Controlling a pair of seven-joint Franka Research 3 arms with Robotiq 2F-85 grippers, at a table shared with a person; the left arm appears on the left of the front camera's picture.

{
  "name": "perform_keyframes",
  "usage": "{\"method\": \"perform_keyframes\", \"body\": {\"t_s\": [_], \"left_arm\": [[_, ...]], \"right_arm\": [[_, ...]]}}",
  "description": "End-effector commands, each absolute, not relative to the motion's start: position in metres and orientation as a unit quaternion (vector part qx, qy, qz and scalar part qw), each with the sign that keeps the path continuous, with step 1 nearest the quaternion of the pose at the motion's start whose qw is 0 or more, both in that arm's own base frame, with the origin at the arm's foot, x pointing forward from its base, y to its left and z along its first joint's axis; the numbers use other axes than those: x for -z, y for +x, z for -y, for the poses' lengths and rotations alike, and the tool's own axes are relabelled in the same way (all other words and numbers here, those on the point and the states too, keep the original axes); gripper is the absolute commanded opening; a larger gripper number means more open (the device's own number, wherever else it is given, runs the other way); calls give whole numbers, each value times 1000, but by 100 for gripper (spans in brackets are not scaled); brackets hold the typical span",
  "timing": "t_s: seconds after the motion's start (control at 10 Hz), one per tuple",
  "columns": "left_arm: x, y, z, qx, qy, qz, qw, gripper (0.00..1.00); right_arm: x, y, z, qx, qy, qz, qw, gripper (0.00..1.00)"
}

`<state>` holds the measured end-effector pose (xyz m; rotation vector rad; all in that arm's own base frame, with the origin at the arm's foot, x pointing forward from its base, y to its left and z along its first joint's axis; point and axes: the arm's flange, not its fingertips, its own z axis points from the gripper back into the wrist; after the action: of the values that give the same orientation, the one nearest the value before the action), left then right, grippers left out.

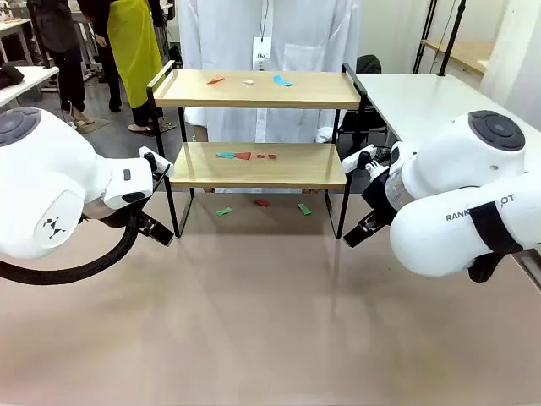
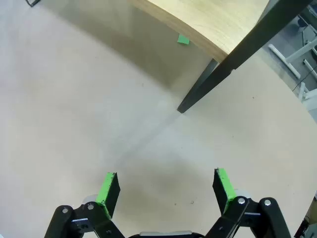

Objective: Clean the shelf.
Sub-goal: Pick up the Duster handed by the human.

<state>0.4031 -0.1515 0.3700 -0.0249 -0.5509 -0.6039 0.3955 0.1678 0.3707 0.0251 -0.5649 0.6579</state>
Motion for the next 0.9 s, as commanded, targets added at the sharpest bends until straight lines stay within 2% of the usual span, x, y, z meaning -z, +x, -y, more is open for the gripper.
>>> {"method": "perform_keyframes", "body": {"t_s": [0.0,0.8], "left_arm": [[-370,403,152,294,-12,268,917,100],[-370,403,152,294,-12,268,918,100]], "right_arm": [[-371,395,-168,-319,12,274,907,100],[-371,395,-168,-319,12,274,907,100]]}}
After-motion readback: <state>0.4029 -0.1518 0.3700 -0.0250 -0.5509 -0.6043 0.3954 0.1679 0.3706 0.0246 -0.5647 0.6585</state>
